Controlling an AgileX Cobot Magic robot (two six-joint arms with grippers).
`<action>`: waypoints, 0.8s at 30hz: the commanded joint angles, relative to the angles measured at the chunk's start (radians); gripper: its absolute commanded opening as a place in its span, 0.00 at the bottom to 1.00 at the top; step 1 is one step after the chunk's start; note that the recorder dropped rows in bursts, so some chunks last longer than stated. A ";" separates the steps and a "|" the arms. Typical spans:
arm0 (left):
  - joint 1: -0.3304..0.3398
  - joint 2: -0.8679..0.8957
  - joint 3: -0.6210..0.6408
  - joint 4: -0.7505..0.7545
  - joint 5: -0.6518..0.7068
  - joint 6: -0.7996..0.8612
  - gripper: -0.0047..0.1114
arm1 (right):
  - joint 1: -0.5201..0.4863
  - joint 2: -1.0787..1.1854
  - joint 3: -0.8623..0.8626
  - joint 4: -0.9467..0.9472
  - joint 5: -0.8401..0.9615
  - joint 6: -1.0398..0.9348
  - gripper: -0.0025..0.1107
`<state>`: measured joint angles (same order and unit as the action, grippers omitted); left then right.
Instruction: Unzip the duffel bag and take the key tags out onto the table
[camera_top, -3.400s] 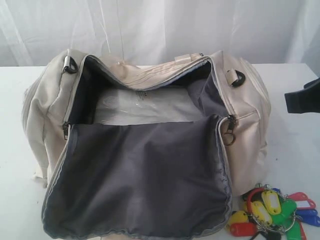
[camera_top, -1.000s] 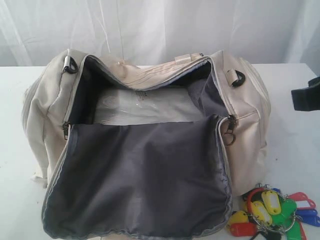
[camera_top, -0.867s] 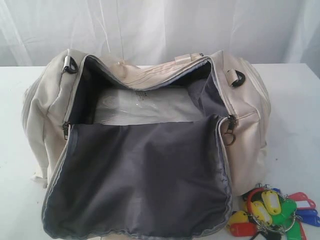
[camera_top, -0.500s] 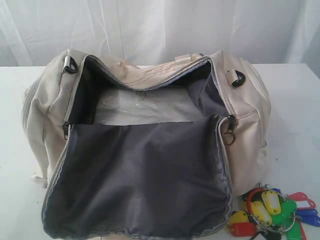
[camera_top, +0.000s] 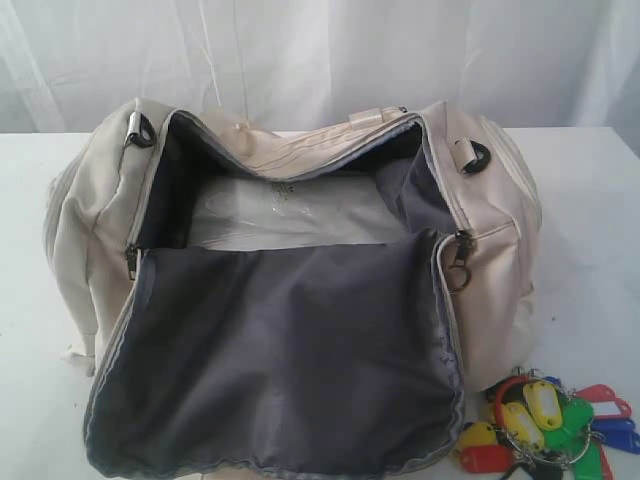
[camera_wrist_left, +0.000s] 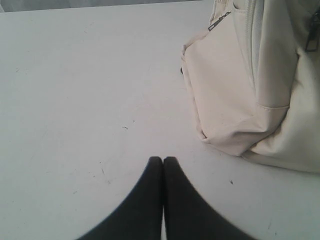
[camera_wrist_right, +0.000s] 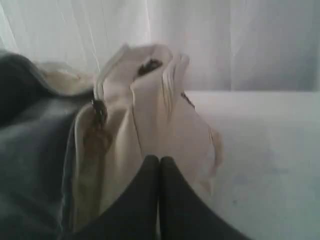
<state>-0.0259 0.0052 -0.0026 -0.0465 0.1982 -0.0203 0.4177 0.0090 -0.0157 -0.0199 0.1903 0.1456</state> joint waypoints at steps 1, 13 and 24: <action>-0.006 -0.005 0.003 -0.006 0.003 -0.001 0.04 | -0.062 -0.009 0.016 0.003 0.160 -0.011 0.02; -0.006 -0.005 0.003 -0.004 0.003 -0.001 0.04 | -0.272 -0.009 0.016 -0.045 0.160 -0.011 0.02; -0.006 -0.005 0.003 -0.004 0.003 -0.001 0.04 | -0.272 -0.009 0.016 -0.094 0.160 -0.015 0.02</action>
<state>-0.0259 0.0052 -0.0026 -0.0465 0.1982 -0.0203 0.1496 0.0069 -0.0022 -0.1057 0.3490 0.1414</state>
